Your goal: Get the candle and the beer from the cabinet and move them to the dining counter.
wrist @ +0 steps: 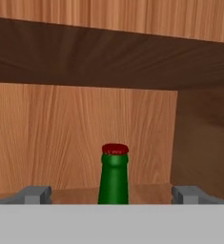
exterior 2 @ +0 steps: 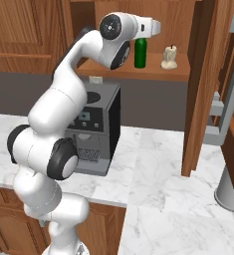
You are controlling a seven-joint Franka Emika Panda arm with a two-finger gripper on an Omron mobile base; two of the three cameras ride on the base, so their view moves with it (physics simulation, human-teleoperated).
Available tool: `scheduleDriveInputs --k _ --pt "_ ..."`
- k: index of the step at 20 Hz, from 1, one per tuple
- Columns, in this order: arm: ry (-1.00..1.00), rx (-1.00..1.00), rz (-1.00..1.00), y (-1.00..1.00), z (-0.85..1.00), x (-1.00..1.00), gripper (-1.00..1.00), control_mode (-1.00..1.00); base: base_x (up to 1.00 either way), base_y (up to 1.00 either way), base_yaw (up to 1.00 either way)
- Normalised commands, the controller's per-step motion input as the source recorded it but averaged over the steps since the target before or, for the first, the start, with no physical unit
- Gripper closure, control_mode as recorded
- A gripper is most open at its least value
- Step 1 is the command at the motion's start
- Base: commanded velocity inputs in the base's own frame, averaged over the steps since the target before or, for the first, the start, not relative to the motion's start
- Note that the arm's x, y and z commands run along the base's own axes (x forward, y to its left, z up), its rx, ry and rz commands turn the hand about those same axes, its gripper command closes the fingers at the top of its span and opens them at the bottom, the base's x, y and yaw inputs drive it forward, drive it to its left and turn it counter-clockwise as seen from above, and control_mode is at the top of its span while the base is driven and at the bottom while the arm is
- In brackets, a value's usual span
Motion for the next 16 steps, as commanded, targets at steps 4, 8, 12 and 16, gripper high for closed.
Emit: scheduleDriveInputs --k 4,8,12,16 --pt "0.00 0.00 0.03 -0.05 -0.04 0.10 -1.00 -1.00 0.00 0.00 0.00" --pt "0.00 0.00 0.03 -0.03 -0.09 0.10 -1.00 -1.00 0.00 0.00 0.00" --pt "0.00 0.00 0.02 -0.02 -0.04 0.12 -1.00 -1.00 0.00 0.00 0.00" --pt "0.00 0.00 0.02 -0.09 0.00 0.13 -1.00 -1.00 0.00 0.00 0.00"
